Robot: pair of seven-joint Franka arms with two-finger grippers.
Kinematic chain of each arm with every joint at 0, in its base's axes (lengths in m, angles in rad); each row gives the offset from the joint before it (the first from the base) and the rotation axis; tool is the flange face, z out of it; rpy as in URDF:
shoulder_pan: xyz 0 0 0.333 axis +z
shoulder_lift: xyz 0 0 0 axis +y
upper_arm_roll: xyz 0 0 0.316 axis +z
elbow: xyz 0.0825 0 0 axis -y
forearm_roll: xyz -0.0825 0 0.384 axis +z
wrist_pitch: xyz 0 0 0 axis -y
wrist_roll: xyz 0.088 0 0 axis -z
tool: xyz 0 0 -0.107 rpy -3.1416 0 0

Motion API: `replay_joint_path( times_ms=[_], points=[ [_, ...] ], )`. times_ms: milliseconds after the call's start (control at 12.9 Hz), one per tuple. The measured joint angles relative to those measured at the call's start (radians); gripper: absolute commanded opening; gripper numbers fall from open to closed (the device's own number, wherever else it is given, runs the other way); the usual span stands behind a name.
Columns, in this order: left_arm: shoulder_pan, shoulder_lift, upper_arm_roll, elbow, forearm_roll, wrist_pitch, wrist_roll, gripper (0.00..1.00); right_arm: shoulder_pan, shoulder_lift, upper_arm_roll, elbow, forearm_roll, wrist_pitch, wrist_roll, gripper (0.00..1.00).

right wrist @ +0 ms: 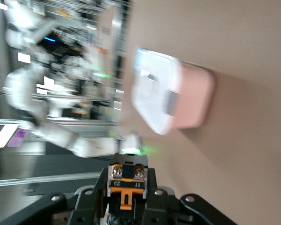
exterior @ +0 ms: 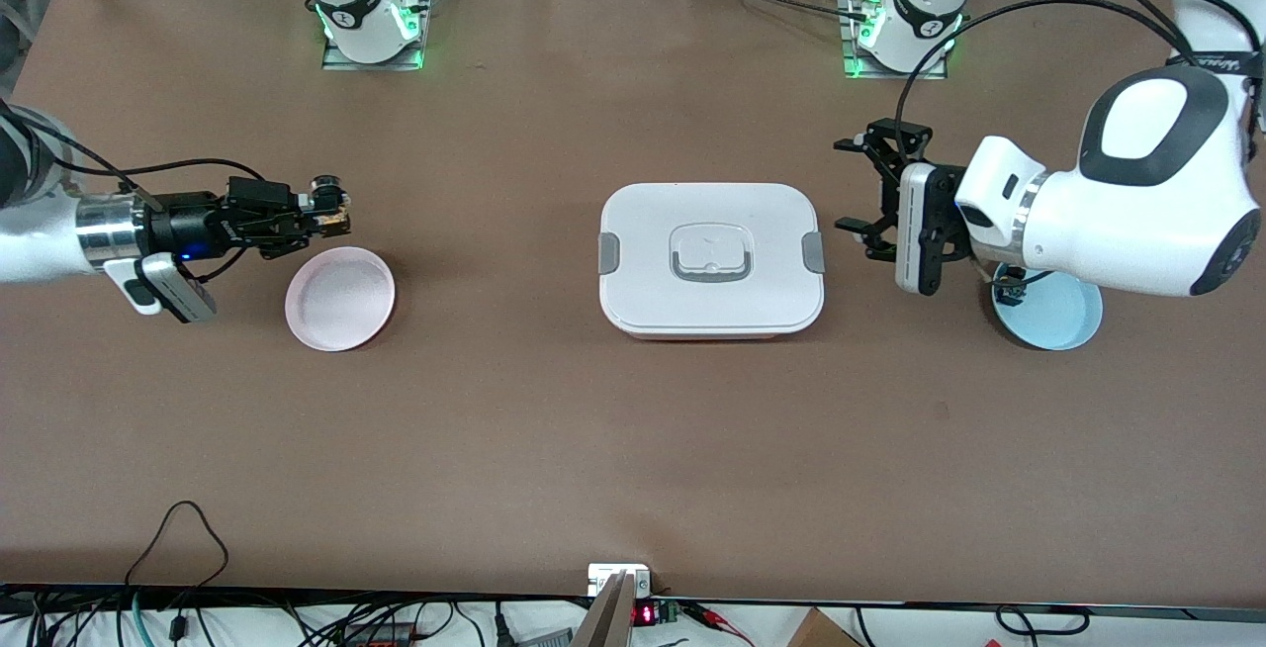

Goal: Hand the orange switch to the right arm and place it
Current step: 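Lower the switch onto the white plate with the right gripper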

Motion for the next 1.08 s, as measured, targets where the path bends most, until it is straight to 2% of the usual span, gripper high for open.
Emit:
replay_joint_path(
  times_ms=[232,463,541,695,772,850,1081],
  points=[
    [0.002,-0.025,-0.001,0.080,0.225,-0.095,-0.195,1.00,0.011,-0.034,0.005,0.073,-0.297,0.058,0.173,0.00],
    [-0.004,-0.062,0.013,0.103,0.386,-0.117,-0.312,1.00,0.092,-0.074,0.013,0.081,-0.593,0.165,0.397,0.00],
    [-0.032,-0.081,0.071,0.103,0.396,-0.117,-0.333,1.00,0.124,-0.083,0.016,0.066,-0.664,0.211,0.459,0.00],
    [-0.158,-0.138,0.304,0.102,0.393,-0.081,-0.342,1.00,0.174,-0.101,0.018,-0.037,-0.785,0.377,0.560,0.00],
    [-0.208,-0.165,0.401,0.099,0.387,-0.045,-0.362,1.00,0.188,-0.113,0.018,-0.119,-0.813,0.480,0.585,0.00],
    [-0.244,-0.192,0.469,0.087,0.384,-0.004,-0.422,1.00,0.194,-0.122,0.018,-0.193,-0.822,0.566,0.595,0.00],
    [-0.368,-0.293,0.634,-0.009,0.381,0.094,-0.710,1.00,0.193,-0.118,0.014,-0.358,-0.824,0.781,0.626,0.00]
  ],
)
